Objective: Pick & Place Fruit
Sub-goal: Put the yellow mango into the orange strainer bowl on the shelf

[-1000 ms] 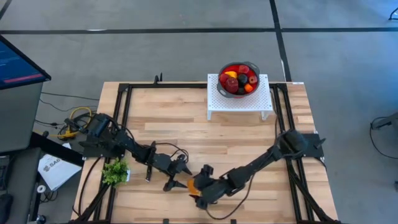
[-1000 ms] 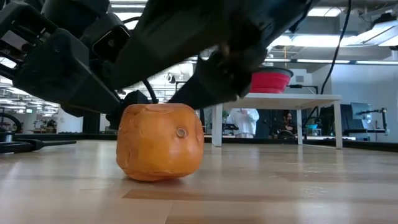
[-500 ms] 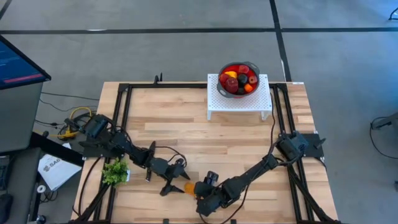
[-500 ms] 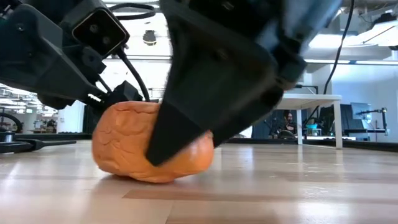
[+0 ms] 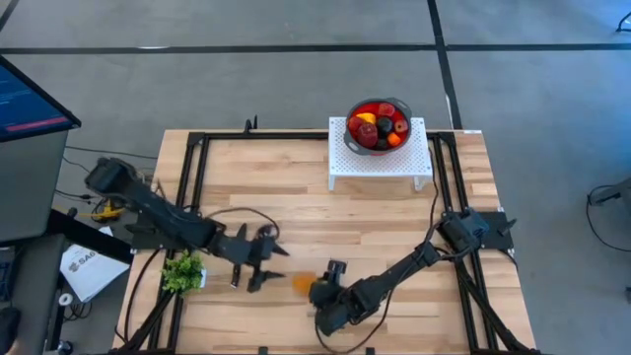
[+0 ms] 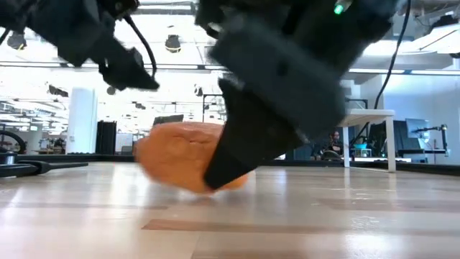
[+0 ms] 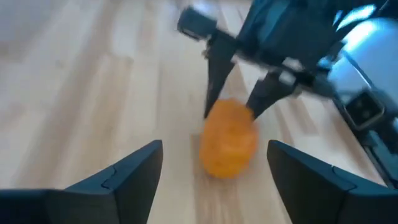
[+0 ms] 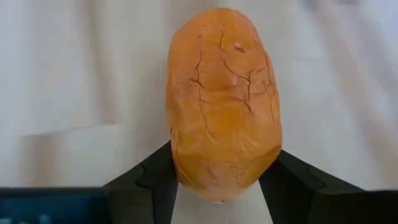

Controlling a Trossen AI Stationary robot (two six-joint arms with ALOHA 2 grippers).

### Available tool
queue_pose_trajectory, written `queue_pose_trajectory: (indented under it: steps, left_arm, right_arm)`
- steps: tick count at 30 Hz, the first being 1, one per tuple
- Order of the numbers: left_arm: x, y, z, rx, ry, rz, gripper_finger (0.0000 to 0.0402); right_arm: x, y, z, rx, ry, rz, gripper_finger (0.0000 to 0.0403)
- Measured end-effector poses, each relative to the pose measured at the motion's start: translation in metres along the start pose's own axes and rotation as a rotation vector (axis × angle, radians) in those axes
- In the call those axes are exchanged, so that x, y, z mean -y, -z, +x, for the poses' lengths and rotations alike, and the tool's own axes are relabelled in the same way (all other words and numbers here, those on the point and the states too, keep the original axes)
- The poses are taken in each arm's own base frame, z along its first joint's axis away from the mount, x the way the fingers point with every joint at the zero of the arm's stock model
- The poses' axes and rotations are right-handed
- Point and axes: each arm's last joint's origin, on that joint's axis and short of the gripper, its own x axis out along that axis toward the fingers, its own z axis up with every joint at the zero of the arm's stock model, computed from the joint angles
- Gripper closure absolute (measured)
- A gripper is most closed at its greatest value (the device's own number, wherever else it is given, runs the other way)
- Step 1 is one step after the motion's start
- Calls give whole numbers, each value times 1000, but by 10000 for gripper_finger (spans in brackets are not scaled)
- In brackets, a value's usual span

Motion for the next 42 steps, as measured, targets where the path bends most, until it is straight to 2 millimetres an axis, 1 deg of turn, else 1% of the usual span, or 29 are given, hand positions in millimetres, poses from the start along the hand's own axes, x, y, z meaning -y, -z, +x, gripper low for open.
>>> queue_pose_trajectory:
  steps: [2,5,9,11,12,14,16,19,21,23,25,28,31,33,35,39,42]
  left_arm:
    - [-3,-4,-14,54,-12,-10,123]
    - [-11,-1,-31,104,-27,-25,128]
    - [-21,14,-44,129,-75,-70,135]
    - [-25,24,-46,137,-87,-107,139]
    - [-27,29,-47,140,-92,-120,141]
    - [-30,38,-47,148,-91,-138,144]
    - [-31,42,-46,175,-81,-150,148]
    - [-32,46,-46,206,-69,-161,152]
    - [-31,46,-44,229,-61,-169,155]
    - [-31,46,-43,238,-60,-154,157]
    - [-31,43,-42,268,-56,-136,158]
    - [-29,37,-40,347,-46,-99,158]
    - [-28,29,-36,442,-46,-53,158]
    - [-28,22,-32,511,-56,-22,158]
    - [-27,14,-25,562,-71,27,154]
    - [-26,-11,-3,617,-77,126,129]
    - [-30,-30,15,639,-116,125,101]
  right_arm:
    - [8,-3,1,8,64,10,214]
    - [20,-4,6,10,169,-2,220]
    - [38,-11,10,-8,247,-10,230]
    - [50,-9,14,-48,309,-44,228]
    - [56,-9,12,-75,334,-62,226]
    - [70,-14,6,-110,366,-77,222]
    - [83,-15,-6,-132,385,-90,221]
    - [102,-2,-28,-132,359,-61,222]
    - [117,13,-46,-98,301,9,222]
    - [126,27,-57,4,191,119,220]
    - [133,43,-64,134,66,214,218]
    - [141,59,-68,384,-92,340,215]
    - [147,68,-69,639,-182,393,215]
    - [149,68,-70,789,-198,395,215]
    - [150,66,-67,896,-185,388,215]
    - [145,57,-54,1020,-134,364,212]
    - [139,48,-38,1061,-138,344,212]
